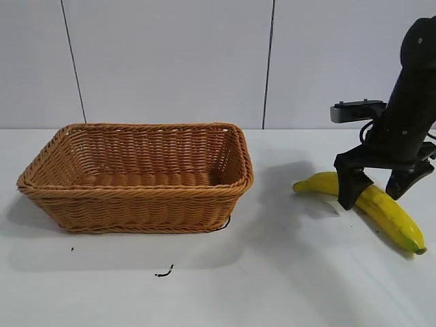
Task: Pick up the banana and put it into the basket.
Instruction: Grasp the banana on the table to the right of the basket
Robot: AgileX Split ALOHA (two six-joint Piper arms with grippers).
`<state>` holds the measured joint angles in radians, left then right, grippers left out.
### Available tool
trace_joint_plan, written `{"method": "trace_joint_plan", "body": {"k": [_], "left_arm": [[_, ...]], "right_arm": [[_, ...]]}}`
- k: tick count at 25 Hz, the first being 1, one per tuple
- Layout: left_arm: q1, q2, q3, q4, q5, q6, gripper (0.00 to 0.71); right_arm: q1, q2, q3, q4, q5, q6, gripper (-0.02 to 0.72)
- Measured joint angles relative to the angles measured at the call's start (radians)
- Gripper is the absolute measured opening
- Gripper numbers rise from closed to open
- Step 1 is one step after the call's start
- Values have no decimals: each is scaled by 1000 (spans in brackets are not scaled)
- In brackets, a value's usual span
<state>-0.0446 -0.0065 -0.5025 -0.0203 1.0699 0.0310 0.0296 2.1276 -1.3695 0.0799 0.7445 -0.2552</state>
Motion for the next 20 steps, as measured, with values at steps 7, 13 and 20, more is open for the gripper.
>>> {"method": "trace_joint_plan", "body": {"k": [7, 13, 20], "left_arm": [[0, 0, 0, 0, 0, 0, 635], [0, 0, 0, 0, 0, 0, 635], [0, 0, 0, 0, 0, 0, 635]], "right_arm": [[0, -1, -4, -16, 11, 4, 290], [0, -40, -57, -19, 99, 4, 290], [0, -111, -272, -18, 331, 18, 290]]}}
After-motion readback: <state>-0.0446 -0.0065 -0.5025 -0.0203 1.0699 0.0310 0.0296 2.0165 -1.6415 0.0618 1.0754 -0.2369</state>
